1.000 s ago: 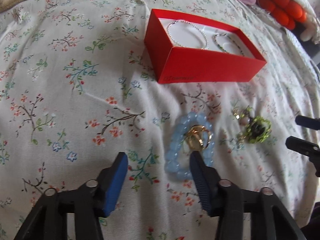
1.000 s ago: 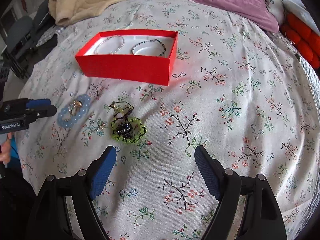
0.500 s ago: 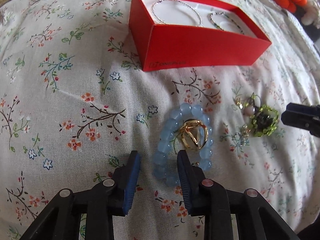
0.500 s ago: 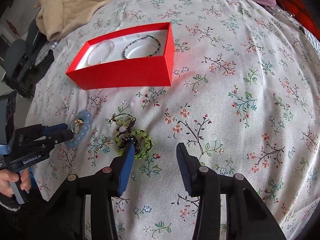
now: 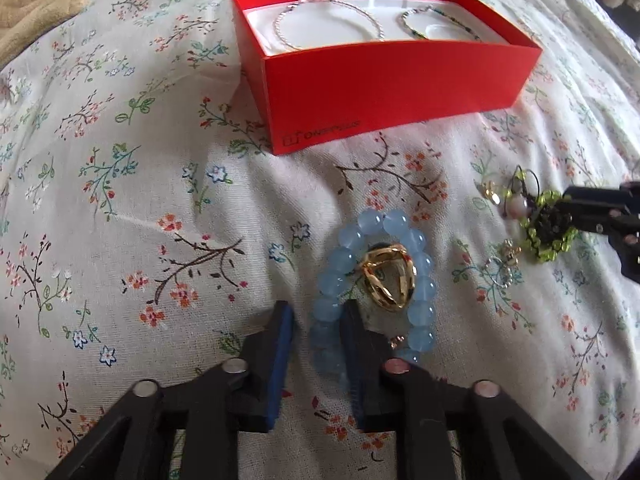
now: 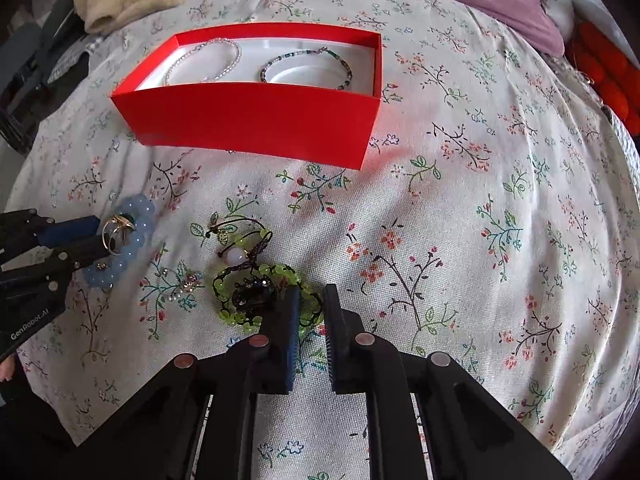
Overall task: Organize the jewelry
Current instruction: 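Lift both bracelets into the red box and open both tools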
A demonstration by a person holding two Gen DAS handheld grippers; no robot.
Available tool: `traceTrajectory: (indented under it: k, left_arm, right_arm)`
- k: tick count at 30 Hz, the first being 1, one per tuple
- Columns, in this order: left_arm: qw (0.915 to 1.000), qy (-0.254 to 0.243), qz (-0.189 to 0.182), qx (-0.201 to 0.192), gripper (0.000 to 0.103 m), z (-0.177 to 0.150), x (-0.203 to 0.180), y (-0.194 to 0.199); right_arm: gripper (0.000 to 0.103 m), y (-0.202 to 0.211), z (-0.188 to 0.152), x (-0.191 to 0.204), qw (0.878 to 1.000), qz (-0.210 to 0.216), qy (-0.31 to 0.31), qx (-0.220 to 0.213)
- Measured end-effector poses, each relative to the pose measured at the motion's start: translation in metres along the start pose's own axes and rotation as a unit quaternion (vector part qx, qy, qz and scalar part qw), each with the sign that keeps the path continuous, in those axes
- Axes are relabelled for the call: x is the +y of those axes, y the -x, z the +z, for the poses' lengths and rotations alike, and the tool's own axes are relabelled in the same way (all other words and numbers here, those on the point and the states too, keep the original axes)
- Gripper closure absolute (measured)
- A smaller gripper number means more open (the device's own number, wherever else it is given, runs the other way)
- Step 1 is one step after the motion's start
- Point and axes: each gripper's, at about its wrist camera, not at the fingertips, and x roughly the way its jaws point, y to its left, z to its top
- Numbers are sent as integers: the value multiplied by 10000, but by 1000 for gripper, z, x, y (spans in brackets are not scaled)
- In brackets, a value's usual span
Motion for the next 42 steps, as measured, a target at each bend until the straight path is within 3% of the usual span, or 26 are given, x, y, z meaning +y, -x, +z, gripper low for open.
traceTrajectory:
  k: [4, 10, 25, 42]
  left_arm:
    - [9978, 536, -399, 18, 95, 2, 21, 4]
    - [9929, 919, -749, -38, 95, 4, 32, 13]
    - [9899, 642, -1059, -684, 95, 17, 22, 76]
    - [9816, 685, -1347, -1166, 95, 55, 7, 108]
  right_arm:
    - [91, 2, 2, 3, 9999, 126, -14, 45]
    - [91, 13, 1, 0, 9989, 437, -184, 64]
    - [91, 58, 7, 0, 9957, 834, -260, -294]
    - [91, 95, 34, -12, 9875, 1166, -650, -836]
